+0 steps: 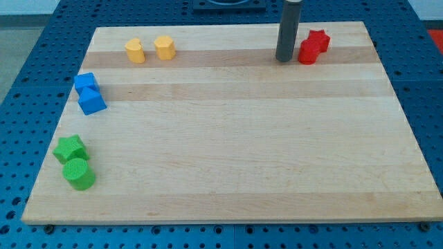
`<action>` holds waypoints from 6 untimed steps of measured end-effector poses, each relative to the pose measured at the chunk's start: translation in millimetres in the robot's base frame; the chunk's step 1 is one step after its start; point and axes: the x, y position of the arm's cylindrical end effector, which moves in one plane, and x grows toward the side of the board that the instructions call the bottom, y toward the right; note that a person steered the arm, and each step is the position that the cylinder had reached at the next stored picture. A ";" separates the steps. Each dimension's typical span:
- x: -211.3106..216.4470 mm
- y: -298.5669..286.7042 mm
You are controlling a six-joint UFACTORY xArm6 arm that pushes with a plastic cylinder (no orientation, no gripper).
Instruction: Move the green circle to the bottom center
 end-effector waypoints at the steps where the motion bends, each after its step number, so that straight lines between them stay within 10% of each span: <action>1: 0.0 -0.4; 4: 5.7 -22.3; 6: 89.7 -143.6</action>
